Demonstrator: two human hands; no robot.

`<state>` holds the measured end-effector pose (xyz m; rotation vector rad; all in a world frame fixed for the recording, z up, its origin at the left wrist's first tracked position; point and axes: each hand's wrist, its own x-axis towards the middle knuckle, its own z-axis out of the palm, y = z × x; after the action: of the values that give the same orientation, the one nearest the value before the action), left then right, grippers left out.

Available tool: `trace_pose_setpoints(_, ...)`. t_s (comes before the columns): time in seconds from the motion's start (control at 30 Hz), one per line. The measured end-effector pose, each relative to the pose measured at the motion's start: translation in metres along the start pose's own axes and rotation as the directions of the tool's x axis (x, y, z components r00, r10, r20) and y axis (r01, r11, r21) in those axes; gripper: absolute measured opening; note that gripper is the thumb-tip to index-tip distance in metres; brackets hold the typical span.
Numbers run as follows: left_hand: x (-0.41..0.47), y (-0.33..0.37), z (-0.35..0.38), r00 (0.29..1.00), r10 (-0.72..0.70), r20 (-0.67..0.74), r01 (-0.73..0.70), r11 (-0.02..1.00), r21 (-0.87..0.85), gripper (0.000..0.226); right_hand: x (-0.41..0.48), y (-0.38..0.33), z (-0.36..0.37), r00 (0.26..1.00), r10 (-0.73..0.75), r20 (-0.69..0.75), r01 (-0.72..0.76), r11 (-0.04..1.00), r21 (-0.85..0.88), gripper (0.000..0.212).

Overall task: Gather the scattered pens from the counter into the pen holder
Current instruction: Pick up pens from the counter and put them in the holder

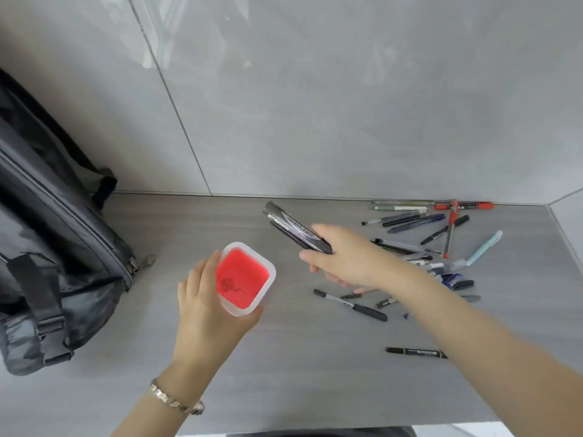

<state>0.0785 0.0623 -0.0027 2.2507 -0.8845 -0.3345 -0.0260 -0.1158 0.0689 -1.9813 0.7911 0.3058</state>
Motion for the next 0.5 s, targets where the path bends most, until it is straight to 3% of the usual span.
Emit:
trace_pose_setpoints(0.1, 0.000, 0.015, 0.014, 0.985, 0.156, 0.067, -0.158, 0.987, 0.023, 0.101, -0.032, -0.013, -0.009, 0.988, 0.023, 0.152, 0.033, 0.934, -0.356, 0.030)
trace_pose_setpoints(0.2, -0.008, 0.034, 0.030, 0.966, 0.236, 0.108, -0.240, 0.971, 0.020, 0.103, -0.037, -0.007, 0.007, 0.984, 0.103, 0.147, -0.022, 0.880, -0.474, 0.040)
trace_pose_setpoints(0.33, -0.023, 0.051, 0.048, 0.951, 0.282, 0.129, -0.285, 0.959, 0.003, 0.099, -0.044, 0.008, 0.020, 0.999, 0.041, 0.004, -0.035, 0.905, -0.423, 0.044)
trace_pose_setpoints(0.4, -0.028, 0.056, 0.054, 0.957, 0.255, 0.137, -0.257, 0.966, -0.005, 0.101, -0.056, 0.019, 0.015, 0.999, 0.005, -0.050, -0.020, 0.956, -0.292, 0.037)
trace_pose_setpoints(0.5, -0.034, 0.062, 0.056, 0.983, 0.148, 0.112, -0.149, 0.989, 0.004, 0.102, -0.074, 0.060, -0.009, 0.964, 0.048, -0.262, -0.078, 0.991, -0.105, 0.028)
